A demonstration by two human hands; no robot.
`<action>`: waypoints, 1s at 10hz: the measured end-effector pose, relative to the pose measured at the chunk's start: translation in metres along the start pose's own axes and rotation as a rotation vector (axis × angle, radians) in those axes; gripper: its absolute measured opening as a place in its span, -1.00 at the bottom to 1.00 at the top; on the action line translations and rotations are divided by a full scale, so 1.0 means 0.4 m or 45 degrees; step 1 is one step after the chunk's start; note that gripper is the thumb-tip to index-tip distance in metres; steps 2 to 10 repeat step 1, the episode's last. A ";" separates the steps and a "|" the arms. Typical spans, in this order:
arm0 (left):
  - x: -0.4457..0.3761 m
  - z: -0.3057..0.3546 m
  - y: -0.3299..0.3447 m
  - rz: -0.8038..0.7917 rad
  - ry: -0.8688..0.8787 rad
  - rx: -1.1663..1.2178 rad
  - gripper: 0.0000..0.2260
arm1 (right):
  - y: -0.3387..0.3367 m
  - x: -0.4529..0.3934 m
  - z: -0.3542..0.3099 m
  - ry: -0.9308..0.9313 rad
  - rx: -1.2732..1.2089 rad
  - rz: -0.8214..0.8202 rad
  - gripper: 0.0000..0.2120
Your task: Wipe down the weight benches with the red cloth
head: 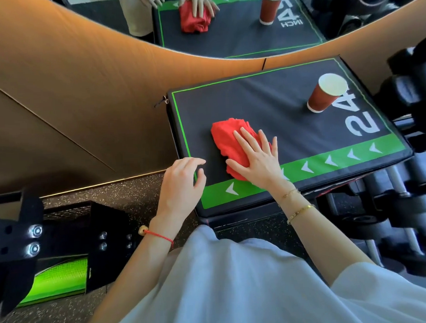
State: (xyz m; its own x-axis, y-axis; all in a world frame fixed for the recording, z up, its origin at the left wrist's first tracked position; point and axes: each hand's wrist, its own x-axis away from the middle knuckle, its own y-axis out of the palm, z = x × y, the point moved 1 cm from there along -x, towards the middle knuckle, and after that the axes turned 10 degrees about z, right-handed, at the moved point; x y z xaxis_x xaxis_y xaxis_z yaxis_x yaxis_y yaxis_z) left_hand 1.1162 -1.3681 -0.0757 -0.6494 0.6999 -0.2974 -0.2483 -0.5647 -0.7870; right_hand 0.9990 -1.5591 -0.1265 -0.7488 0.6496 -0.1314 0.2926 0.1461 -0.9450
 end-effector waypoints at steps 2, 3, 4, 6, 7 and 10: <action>0.007 -0.008 0.002 0.022 0.013 0.009 -0.80 | -0.011 0.011 -0.011 -0.003 -0.031 0.075 -0.33; 0.007 -0.008 0.002 0.022 0.013 0.009 -0.80 | -0.011 0.011 -0.011 -0.003 -0.031 0.075 -0.33; 0.007 -0.008 0.002 0.022 0.013 0.009 -0.80 | -0.011 0.011 -0.011 -0.003 -0.031 0.075 -0.33; 0.007 -0.008 0.002 0.022 0.013 0.009 -0.80 | -0.011 0.011 -0.011 -0.003 -0.031 0.075 -0.33; 0.007 -0.008 0.002 0.022 0.013 0.009 -0.80 | -0.011 0.011 -0.011 -0.003 -0.031 0.075 -0.33; 0.007 -0.008 0.002 0.022 0.013 0.009 -0.80 | -0.011 0.011 -0.011 -0.003 -0.031 0.075 -0.33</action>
